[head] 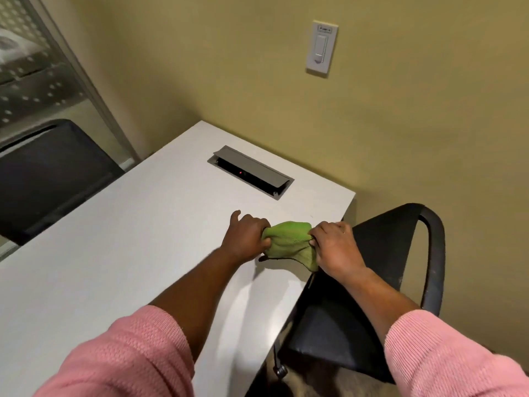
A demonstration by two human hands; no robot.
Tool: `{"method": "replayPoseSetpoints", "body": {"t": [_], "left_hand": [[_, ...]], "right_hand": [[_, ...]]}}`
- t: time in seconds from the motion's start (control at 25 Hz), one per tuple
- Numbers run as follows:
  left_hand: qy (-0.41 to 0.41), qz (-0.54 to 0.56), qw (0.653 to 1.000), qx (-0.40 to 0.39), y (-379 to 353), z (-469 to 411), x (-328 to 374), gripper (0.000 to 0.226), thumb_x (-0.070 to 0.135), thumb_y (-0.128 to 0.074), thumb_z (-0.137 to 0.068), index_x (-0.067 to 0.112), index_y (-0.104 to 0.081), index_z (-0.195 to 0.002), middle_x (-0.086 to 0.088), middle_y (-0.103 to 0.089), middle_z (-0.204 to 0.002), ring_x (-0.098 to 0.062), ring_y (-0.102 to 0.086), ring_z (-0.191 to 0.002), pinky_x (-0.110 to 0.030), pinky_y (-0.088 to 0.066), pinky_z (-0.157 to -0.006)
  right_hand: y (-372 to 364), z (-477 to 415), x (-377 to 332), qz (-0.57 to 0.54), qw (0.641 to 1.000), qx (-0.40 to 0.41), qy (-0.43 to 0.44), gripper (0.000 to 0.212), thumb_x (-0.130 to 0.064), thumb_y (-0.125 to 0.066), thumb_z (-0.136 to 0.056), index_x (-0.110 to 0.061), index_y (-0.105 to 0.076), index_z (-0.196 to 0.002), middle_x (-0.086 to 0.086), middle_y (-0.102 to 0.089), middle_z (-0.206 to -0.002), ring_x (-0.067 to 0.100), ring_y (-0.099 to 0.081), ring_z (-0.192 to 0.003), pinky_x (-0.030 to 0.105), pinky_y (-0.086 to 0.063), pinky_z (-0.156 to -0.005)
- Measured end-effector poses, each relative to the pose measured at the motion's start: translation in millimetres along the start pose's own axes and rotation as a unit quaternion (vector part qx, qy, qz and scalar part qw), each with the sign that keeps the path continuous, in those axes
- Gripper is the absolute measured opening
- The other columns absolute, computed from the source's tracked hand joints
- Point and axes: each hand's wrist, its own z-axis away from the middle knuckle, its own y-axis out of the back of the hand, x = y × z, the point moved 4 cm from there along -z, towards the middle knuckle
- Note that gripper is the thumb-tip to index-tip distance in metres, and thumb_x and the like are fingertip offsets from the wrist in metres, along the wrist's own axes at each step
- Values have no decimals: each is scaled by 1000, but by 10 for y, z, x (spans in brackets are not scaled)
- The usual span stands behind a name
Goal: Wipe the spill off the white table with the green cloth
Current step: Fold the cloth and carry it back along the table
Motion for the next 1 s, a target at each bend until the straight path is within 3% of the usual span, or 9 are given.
{"method": "replayPoseSetpoints", "body": {"t": [0.28,0.44,0.56,0.76,0.88,1.0], "left_hand": [[-24,69,995,-71,-488,-1031,-111,35,37,-68,-83,27,-61,-116,4,-73,-95,-22,-64,-106,-45,-16,-123],[2,102,987,-122,-861,-1521,-207,42,37,-72,-81,28,-59,-119,10,-71,-88,-23,-67,-99,-39,-35,-109],[8,103,986,-127,-1044,-1836,-237,44,38,-71,-84,27,-57,-124,13,-65,-86,-26,-67,-101,-39,-34,-101],[12,69,995,-65,-1289,-2281,-190,57,40,-66,-92,25,-49,-144,-5,-73,-120,-33,-62,-120,-45,-32,-108],[-22,28,999,-15,-1445,-2312,-117,67,38,-63,-97,20,-38,-157,-8,-47,-158,-28,-39,-148,-53,-25,-120],[-95,-30,995,-13,-1696,-2112,2,68,41,-51,-102,15,-30,-162,-13,-21,-172,-32,-18,-159,-56,-17,-126]], "right_hand": [[-500,-294,541,-4,994,-47,-102,21,-17,-62,-99,-20,-70,-119,-1,-70,-111,23,-64,-106,39,-29,-103],[-907,-493,811,-48,984,-86,-152,21,-14,-60,-99,-19,-66,-119,0,-72,-109,23,-65,-105,37,-27,-102],[-1136,-638,988,-62,978,-84,-178,29,-10,-63,-96,-18,-64,-124,1,-74,-111,24,-67,-105,35,-26,-98],[-1448,-973,1270,-56,975,-42,-212,37,-8,-59,-96,-15,-62,-132,4,-74,-117,28,-67,-109,40,-30,-93],[-1557,-1053,1302,-61,972,-8,-225,41,-11,-58,-97,-12,-59,-138,9,-68,-132,30,-62,-123,45,-36,-104],[-1685,-921,1076,-5,985,-14,-170,53,-25,-55,-101,-13,-47,-152,11,-43,-163,30,-40,-151,57,-30,-122]]}}
